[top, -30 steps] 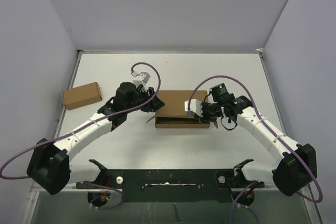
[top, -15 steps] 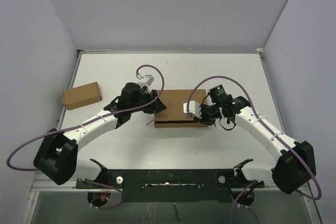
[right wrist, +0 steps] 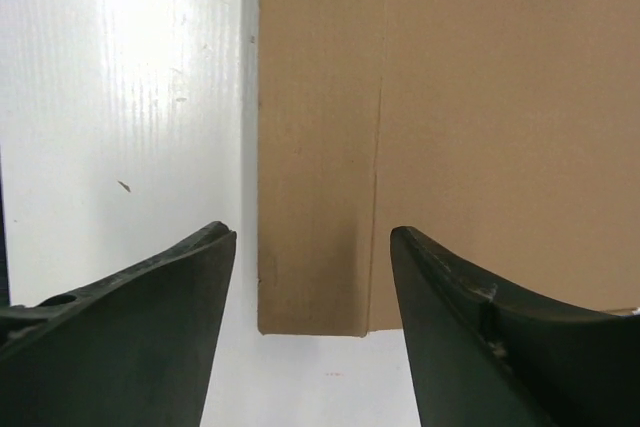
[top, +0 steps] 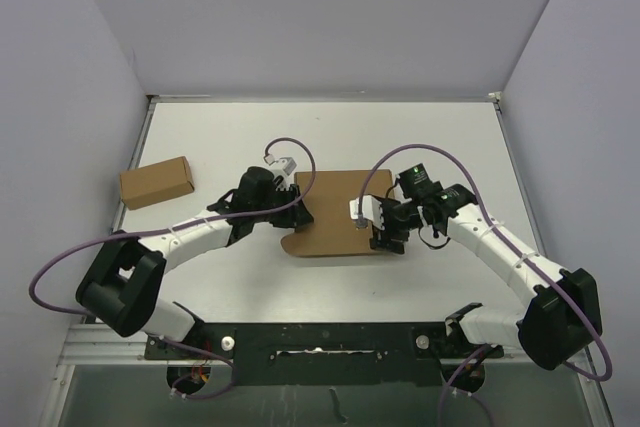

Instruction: Fold the paper box

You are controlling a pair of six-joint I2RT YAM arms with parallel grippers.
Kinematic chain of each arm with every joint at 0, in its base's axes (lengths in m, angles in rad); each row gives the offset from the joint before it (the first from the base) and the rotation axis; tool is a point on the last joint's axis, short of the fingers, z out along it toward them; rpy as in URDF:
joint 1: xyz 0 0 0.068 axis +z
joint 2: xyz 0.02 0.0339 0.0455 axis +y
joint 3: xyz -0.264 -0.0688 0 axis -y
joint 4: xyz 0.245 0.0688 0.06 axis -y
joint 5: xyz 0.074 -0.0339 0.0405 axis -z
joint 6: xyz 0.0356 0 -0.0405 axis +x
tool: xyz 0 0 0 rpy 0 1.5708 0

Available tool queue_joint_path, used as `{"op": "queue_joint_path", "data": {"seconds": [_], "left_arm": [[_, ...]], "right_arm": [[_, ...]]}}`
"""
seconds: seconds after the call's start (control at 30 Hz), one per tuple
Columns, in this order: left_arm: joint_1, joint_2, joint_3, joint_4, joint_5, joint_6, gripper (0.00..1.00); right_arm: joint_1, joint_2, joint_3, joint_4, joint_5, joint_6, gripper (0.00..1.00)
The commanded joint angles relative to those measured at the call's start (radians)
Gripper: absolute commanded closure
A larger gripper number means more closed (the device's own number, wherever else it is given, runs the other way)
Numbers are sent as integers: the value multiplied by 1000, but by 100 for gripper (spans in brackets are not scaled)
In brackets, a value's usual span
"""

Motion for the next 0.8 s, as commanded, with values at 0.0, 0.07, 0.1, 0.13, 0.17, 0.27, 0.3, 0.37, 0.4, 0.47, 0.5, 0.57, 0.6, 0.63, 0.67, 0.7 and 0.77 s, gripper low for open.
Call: {"op": "queue_joint_path", "data": {"seconds": [0.0,0.07,0.1,0.13,0.17,0.27,0.3,0.37,0.4,0.47,0.5,0.57,0.6,0.63,0.67,0.7,0.77], "left_arm": [[2,32,8,26,-13,-3,66],[1,40,11,23,-16,-1,67],[2,44,11,22,-16,0,66],[2,46,13,22,-16,0,67],[1,47,14,22,-16,0,66],[2,49,16,23,-16,1,67],[3,50,17,24,-16,0,67],[2,49,15,26,-15,0,67],[1,50,16,26,-14,-1,67],[1,48,16,28,-12,-1,67],[2,48,16,29,-9,-1,67],[1,48,15,32,-7,-2,67],[0,47,15,32,-7,-2,67],[0,44,15,34,-7,-3,67],[2,42,15,36,-6,-3,67],[1,41,14,37,-5,-3,67],[2,36,15,37,-3,-1,67]], "right_arm": [[-29,-28,23,-30,-128,-3,35],[-65,-33,37,-21,-179,33,35],[-88,-33,42,0,-189,76,35],[-110,-32,46,25,-192,120,37],[-134,-25,47,59,-185,177,42],[-192,24,56,132,-116,321,73],[-208,50,66,140,-94,361,80],[-230,103,81,147,-69,401,92],[-236,127,87,151,-55,417,95],[-243,167,94,165,-19,443,98],[-244,184,96,170,-5,451,98],[-250,216,102,175,10,463,98],[-253,234,105,174,12,467,98],[-257,259,113,170,15,470,98],[-260,278,119,166,17,472,98],[-263,295,125,160,20,472,98],[-270,313,134,149,16,470,98]]}}
